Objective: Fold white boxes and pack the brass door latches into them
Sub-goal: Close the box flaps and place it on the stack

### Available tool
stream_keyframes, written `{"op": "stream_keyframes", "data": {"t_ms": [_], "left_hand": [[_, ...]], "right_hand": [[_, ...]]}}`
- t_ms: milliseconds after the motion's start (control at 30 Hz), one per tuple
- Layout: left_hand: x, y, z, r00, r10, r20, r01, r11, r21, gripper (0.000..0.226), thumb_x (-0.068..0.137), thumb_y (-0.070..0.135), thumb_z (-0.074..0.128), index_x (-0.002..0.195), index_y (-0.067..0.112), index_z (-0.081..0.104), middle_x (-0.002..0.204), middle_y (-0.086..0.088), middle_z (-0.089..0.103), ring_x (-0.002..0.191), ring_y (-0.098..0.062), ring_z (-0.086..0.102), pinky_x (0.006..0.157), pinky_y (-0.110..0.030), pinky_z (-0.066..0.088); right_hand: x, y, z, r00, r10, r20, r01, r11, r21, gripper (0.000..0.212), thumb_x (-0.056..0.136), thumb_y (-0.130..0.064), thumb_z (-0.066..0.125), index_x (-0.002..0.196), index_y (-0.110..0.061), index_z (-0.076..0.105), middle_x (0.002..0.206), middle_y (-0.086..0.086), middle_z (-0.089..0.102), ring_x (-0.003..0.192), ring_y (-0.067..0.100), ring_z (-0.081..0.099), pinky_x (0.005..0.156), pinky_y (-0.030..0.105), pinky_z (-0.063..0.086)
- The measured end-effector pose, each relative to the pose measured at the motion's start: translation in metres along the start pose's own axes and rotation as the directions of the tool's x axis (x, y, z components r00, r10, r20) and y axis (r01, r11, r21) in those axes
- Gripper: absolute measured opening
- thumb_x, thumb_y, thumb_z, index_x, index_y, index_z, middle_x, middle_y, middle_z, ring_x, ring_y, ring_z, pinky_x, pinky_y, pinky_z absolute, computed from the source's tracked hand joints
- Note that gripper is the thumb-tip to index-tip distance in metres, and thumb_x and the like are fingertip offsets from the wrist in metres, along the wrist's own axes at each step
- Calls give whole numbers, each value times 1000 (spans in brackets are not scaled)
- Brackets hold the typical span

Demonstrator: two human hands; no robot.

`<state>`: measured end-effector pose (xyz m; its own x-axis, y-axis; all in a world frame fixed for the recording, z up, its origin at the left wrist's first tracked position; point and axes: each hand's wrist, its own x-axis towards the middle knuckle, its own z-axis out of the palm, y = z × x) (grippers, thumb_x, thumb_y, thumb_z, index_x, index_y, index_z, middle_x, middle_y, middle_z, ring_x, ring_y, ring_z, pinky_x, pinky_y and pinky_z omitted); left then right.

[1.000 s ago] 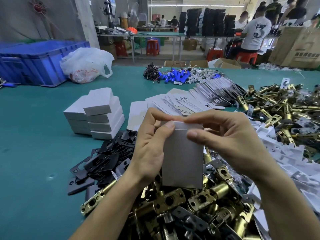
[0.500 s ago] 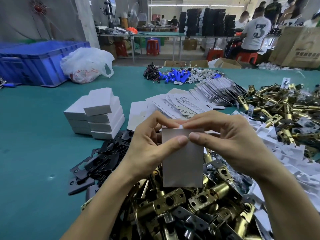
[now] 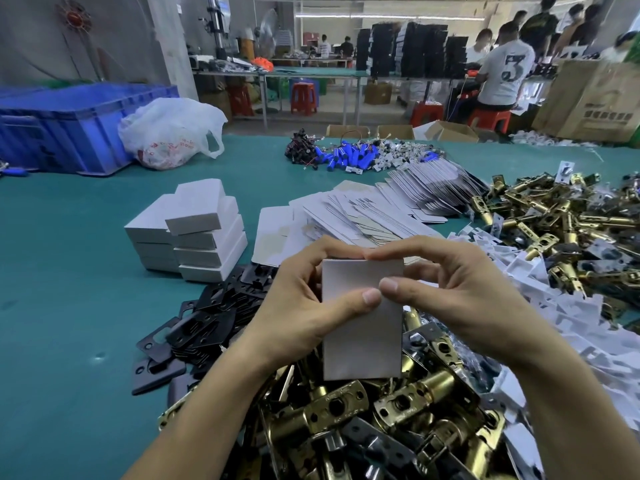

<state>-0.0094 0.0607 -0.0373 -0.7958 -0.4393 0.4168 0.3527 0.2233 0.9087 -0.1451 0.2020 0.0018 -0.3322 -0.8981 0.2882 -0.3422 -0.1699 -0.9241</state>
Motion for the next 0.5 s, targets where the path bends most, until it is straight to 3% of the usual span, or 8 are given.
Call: {"op": "stream_keyframes", "data": {"t_ms": [100,167,233,333,500], "left_hand": [[3,2,1,982,-27,-188,27,1000,1,34,68,31,86,97,35,70,87,3,74,78,-13,70,66,-31,60],[6,3,-4,933,-58,-354,38,997,-64,33,68,31,86,94,39,69,88,7,73,81,-13,70,67,-36,62],[10,6,-9,893,-102,-439,35,987,-158,32,70,29,83,98,34,66,88,9,73,82,-13,71,65,-34,60],[10,7,-9,888,-147,-435,57,975,-213,39,65,31,88,98,33,67,90,6,73,84,-16,71,68,-34,60],[8,3,-4,928,-94,-361,55,992,-116,58,57,39,88,107,51,62,102,10,70,96,-16,70,78,-40,62]], "right_hand": [[-1,8,0,993,117,-35,-118,993,-23,66,72,-28,77,130,-49,54,113,4,68,85,28,74,76,42,62],[-1,11,1,975,222,-16,-223,974,-38,81,67,-34,81,136,-52,43,110,3,68,85,28,74,77,41,62],[0,13,7,957,289,1,-289,957,17,79,67,-37,81,137,-37,46,101,8,72,82,29,75,74,37,62],[5,14,21,959,284,4,-283,953,107,57,74,-35,75,124,-16,57,93,10,76,77,27,75,59,30,59],[7,16,21,959,276,-61,-257,943,213,50,68,-32,77,110,-9,63,85,15,75,66,26,72,49,26,55]]}}
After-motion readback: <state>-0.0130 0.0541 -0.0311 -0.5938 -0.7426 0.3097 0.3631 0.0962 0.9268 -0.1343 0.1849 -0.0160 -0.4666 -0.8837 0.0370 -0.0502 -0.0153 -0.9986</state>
